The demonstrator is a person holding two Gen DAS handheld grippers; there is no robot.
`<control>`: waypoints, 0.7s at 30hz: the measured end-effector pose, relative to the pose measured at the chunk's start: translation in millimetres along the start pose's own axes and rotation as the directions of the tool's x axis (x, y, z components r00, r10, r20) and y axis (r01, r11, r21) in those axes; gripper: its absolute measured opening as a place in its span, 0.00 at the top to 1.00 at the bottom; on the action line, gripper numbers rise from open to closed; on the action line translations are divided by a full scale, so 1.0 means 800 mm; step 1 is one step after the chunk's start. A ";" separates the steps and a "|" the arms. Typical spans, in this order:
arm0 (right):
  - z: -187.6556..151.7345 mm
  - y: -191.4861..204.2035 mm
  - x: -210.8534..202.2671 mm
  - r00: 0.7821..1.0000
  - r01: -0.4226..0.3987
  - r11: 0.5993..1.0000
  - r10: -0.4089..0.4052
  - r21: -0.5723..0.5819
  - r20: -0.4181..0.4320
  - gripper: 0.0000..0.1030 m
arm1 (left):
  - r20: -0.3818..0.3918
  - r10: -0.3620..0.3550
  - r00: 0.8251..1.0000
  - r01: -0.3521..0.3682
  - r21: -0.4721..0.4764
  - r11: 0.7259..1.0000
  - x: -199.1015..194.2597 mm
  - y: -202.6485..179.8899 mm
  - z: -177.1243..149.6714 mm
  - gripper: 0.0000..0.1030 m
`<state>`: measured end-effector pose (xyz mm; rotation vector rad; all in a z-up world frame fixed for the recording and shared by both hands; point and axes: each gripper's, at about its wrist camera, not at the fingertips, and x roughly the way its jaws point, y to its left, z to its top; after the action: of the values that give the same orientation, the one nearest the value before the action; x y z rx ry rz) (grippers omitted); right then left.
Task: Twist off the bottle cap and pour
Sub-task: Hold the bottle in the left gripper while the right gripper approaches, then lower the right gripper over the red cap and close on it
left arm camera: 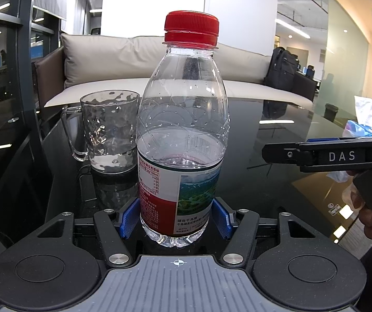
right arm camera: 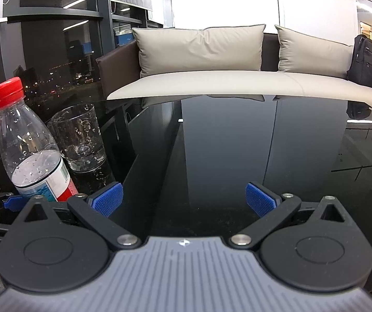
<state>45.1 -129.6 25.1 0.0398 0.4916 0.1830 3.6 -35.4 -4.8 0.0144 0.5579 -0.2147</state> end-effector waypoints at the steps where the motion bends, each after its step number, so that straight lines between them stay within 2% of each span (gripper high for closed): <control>1: 0.000 0.000 -0.001 1.000 0.000 1.000 0.000 0.000 0.000 0.00 | 0.000 0.001 1.000 -0.001 0.000 1.000 0.000 0.000 0.000 0.44; 8: -0.002 -0.001 -0.002 1.000 -0.004 1.000 0.004 0.000 0.001 0.00 | 0.007 0.014 1.000 -0.014 0.002 1.000 0.005 0.001 -0.001 0.31; 17: -0.001 0.004 -0.005 0.999 -0.026 1.000 0.026 -0.009 0.022 0.00 | 0.023 0.019 1.000 -0.019 -0.001 1.000 0.009 0.000 -0.002 0.33; 19: -0.001 0.006 -0.006 0.999 -0.036 0.999 0.036 -0.013 0.030 0.00 | 0.029 0.018 0.999 -0.018 0.002 1.000 0.009 -0.001 -0.002 0.36; 21: 0.000 0.008 -0.008 0.998 -0.057 0.998 0.057 -0.016 0.034 0.00 | 0.027 0.012 1.000 -0.013 0.007 1.000 0.009 -0.003 -0.003 0.43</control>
<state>38.8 -124.3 28.3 0.0421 0.4546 0.2418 8.1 -39.4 -10.5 0.0219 0.5300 -0.2045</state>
